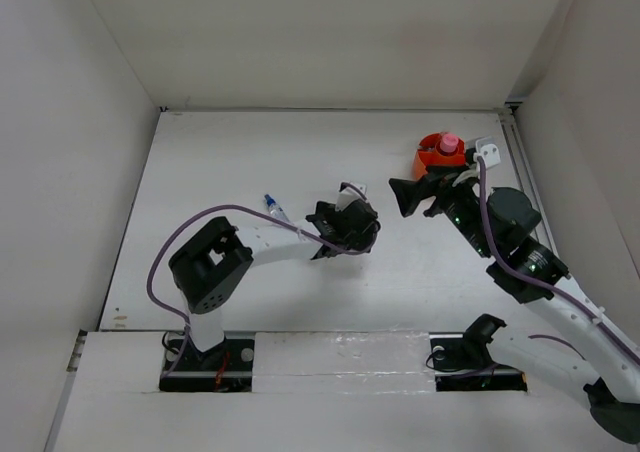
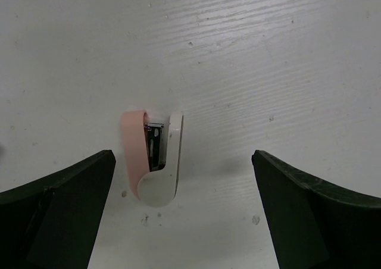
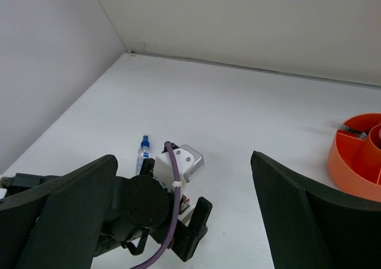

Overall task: Sort the stationery into containers
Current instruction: Pick up the stapler from the center of the board, then place the stapler in the storage box.

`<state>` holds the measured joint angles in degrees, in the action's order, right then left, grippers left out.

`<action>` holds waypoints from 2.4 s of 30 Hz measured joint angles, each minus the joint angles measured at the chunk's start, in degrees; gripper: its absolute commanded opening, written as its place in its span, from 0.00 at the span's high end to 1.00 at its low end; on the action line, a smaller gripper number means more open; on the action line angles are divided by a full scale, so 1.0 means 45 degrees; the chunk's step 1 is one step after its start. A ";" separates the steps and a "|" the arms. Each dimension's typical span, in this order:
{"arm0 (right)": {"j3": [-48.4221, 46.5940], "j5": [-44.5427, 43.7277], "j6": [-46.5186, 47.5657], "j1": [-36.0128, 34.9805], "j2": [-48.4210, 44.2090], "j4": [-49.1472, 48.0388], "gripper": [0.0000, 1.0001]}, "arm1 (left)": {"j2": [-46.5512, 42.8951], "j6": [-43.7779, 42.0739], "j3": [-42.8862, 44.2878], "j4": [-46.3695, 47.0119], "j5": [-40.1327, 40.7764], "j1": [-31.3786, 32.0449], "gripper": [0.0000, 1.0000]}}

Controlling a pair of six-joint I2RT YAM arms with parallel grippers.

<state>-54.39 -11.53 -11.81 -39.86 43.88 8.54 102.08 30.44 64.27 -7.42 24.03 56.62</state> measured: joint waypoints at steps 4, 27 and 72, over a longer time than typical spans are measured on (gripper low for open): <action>0.0015 0.0000 0.0000 -0.0005 0.0000 0.0000 0.00 | 0.0350 0.0121 0.0058 -0.0291 0.0039 0.0000 0.00; 0.0432 -0.0010 -0.0146 -0.0185 0.0000 -0.0073 0.00 | 0.0777 0.0573 -0.0369 0.0005 0.0121 -0.0131 0.49; 0.3395 0.7315 -0.4731 0.0947 0.4075 -0.7431 0.05 | -0.9020 -0.4741 -0.5673 0.7208 0.0136 0.1899 1.00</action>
<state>-39.11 21.39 -33.10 -35.59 62.22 -24.91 61.49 9.10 38.74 25.02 24.64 65.17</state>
